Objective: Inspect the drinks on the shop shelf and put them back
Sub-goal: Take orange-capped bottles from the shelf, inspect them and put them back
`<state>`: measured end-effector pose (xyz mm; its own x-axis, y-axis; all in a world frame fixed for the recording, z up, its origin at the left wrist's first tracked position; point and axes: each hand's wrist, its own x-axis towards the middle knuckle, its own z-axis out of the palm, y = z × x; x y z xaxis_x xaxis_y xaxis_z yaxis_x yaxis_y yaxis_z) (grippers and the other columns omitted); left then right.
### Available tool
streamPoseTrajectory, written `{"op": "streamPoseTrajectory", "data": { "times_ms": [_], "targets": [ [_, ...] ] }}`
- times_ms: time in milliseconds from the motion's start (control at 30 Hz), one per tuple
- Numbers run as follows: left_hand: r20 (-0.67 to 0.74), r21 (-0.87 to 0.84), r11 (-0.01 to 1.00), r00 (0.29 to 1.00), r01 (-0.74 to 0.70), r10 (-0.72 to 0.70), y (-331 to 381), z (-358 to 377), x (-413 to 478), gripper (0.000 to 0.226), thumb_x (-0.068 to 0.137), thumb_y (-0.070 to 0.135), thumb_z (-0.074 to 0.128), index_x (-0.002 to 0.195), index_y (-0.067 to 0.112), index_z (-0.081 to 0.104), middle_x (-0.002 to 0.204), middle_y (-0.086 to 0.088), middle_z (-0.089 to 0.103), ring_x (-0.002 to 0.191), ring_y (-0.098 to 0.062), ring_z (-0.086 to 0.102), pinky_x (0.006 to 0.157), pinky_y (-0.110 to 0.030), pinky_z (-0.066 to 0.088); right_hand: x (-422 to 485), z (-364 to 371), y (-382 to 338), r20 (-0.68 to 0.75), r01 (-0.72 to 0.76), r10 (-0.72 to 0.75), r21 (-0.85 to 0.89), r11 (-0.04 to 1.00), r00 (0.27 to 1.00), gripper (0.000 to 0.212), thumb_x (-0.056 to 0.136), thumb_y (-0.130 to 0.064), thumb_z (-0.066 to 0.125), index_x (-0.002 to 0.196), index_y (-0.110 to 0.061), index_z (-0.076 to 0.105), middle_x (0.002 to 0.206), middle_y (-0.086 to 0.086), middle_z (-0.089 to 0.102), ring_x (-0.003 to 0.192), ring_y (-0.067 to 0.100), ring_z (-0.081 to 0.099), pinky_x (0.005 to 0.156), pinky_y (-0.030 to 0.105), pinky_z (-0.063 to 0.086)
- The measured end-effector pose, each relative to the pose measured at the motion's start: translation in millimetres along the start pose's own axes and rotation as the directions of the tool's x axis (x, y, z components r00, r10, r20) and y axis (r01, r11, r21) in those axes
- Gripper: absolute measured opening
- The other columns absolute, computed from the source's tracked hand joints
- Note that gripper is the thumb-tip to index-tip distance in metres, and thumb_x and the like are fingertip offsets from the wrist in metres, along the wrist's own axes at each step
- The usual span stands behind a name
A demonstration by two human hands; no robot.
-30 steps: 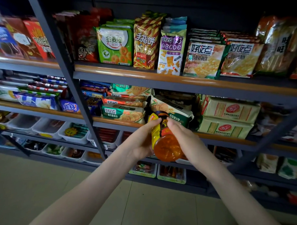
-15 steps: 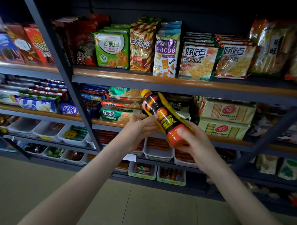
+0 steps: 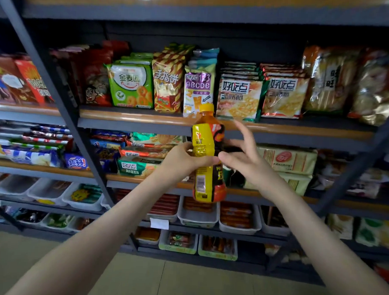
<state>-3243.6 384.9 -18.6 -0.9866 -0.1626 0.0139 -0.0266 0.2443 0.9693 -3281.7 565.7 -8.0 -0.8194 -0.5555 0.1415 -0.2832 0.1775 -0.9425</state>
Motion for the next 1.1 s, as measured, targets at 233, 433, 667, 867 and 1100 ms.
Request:
{"op": "streamPoseTrajectory", "data": {
  "times_ms": [233,433,667,867,1100],
  "targets": [
    [0.176,0.105,0.960,0.955,-0.258,0.237,79.3,-8.5,20.9,0.033,0.078,0.014,0.079,0.107,0.019,0.066,0.098,0.004,0.075,0.093,-0.011,0.070,0.083,-0.026,0.056,26.0,-35.0,-47.0,0.020,0.334,-0.333,-0.067,0.940,0.943,0.082,0.078,-0.040,0.069,0.129,-0.072,0.014,0.147,-0.035,0.024,0.136,-0.003,0.033,0.111,0.034,0.036],
    [0.390,0.133,0.866,0.829,-0.481,0.401,170.0,-43.9,48.4,0.046,0.088,0.018,0.070,0.130,0.024,0.052,0.122,0.007,0.067,0.114,-0.005,0.061,0.096,-0.025,0.048,54.7,-72.2,-120.3,-0.132,0.592,-0.616,-0.180,0.785,0.776,0.082,0.073,-0.037,0.073,0.128,-0.072,0.024,0.136,-0.022,0.048,0.123,0.000,0.051,0.100,0.032,0.047],
    [0.014,0.556,0.370,0.454,-0.744,0.891,225.5,-109.6,104.2,0.041,0.093,0.053,0.051,0.131,0.044,0.042,0.130,0.034,0.042,0.118,0.023,0.037,0.098,-0.001,0.029,134.7,-105.1,-193.9,-0.383,0.785,-0.874,-0.421,0.454,0.300,0.089,0.080,-0.013,0.076,0.134,-0.060,0.024,0.142,0.013,0.041,0.121,0.011,0.055,0.092,0.021,0.049],
    [0.130,0.905,-0.014,0.245,-0.424,0.961,242.7,-162.1,168.0,0.053,0.091,0.039,0.043,0.135,0.013,0.054,0.141,-0.019,0.045,0.127,-0.035,0.044,0.106,-0.046,0.036,185.1,-134.0,-216.9,-0.338,0.606,-0.858,-0.608,0.512,0.387,0.086,0.078,-0.016,0.076,0.135,-0.052,0.022,0.137,-0.022,0.036,0.125,0.003,0.050,0.102,0.042,0.048],
    [0.213,0.940,-0.103,0.323,-0.327,0.922,242.0,-167.7,206.7,0.057,0.083,0.039,0.058,0.134,0.012,0.057,0.146,-0.025,0.041,0.135,-0.042,0.038,0.110,-0.056,0.029,212.5,-151.3,-216.6,-0.476,0.199,-0.648,-0.694,0.692,0.595,0.085,0.080,-0.027,0.077,0.141,-0.040,0.020,0.120,-0.012,0.049,0.112,0.009,0.050,0.096,0.026,0.038]
  ]
}}
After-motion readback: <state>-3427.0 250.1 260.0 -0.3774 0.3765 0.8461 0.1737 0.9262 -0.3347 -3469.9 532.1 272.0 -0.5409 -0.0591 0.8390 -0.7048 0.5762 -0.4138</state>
